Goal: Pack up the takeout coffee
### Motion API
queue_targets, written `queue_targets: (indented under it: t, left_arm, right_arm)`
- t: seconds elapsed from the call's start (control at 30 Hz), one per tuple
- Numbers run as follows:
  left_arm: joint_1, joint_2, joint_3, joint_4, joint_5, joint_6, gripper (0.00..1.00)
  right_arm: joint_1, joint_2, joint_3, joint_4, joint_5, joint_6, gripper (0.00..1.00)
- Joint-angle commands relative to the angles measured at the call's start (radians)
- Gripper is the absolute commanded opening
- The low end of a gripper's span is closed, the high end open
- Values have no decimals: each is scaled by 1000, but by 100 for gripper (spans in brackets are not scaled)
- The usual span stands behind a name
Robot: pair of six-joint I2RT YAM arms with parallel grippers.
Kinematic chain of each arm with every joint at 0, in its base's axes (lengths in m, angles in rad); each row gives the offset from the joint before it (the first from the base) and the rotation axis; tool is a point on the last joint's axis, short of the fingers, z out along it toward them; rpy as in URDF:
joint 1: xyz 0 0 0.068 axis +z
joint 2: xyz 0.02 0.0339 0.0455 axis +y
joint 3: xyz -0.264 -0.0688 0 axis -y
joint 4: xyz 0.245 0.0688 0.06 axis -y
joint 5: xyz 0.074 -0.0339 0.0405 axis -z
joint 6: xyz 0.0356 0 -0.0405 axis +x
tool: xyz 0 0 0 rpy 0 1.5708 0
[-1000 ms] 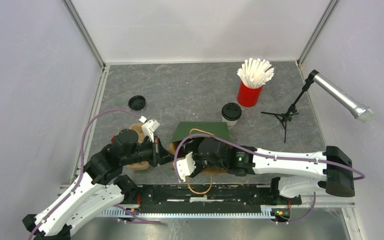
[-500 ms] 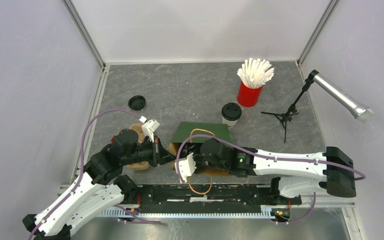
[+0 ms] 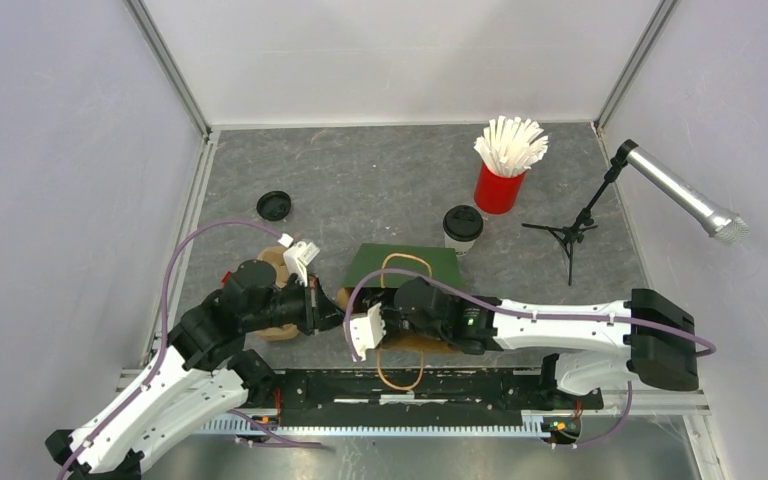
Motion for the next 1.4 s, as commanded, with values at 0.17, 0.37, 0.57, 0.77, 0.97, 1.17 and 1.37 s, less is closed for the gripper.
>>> queue_targets:
  t: [0.17,0.37,0.57,0.77,0.97,1.17,1.37]
  left_arm:
    - [-4,-18,-11,38,33,-37,2]
    - [-4,-16,-14,38,41,-42,2]
    - [-4,-18,-18,40,42,-47,2]
    - [-4,-26,-18,40,40,-50,2]
    - [-3,-33,-22,40,40,-53,2]
    - [-4,-32,-26,40,40,-55,2]
    - [-4,-31,-22,40,35,-53,2]
  right_arm:
    - [-15,23,-78,153,105,-8,36]
    - [-17,39,-84,161,127,19,36]
    - [-16,59,-66,167,125,30,36]
    - [-17,89,-60,178,126,43,36]
    - [-18,104,-73,211,164,61,36]
    - [-27,119,-67,212,178,55,35]
    - [-34,108,-68,207,174,70,35]
